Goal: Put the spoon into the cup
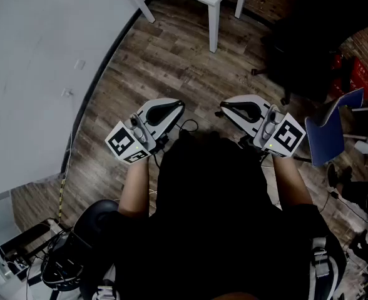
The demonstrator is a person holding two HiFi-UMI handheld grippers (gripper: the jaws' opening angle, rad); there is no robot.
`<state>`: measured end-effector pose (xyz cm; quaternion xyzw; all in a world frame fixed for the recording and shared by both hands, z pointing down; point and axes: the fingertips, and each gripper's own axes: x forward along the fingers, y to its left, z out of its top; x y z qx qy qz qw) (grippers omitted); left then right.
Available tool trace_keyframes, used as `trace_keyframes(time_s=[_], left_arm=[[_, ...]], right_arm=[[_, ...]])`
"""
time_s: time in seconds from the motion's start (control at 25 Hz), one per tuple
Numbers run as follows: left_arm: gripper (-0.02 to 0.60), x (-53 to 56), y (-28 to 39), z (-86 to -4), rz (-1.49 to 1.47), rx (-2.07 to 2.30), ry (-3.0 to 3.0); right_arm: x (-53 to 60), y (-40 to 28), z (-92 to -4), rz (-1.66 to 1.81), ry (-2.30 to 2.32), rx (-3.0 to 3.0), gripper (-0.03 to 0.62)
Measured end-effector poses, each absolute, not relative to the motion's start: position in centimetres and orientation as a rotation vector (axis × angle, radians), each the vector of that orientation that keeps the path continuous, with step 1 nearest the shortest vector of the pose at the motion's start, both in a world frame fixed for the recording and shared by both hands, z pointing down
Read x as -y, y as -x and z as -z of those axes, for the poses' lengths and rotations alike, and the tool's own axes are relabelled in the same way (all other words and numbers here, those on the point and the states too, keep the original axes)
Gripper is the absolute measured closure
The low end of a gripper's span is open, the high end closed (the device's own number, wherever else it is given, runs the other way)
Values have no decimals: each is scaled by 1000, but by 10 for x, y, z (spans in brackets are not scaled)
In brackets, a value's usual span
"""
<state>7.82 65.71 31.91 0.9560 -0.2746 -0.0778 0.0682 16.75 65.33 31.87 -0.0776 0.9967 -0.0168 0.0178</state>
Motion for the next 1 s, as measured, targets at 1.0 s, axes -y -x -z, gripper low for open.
trace_keyframes(time_s=[1.0], left_arm=[[563,-657,-81,-339,99,914,-2808]], right_arm=[[-632,-175,-326,151,191,-3050,588]])
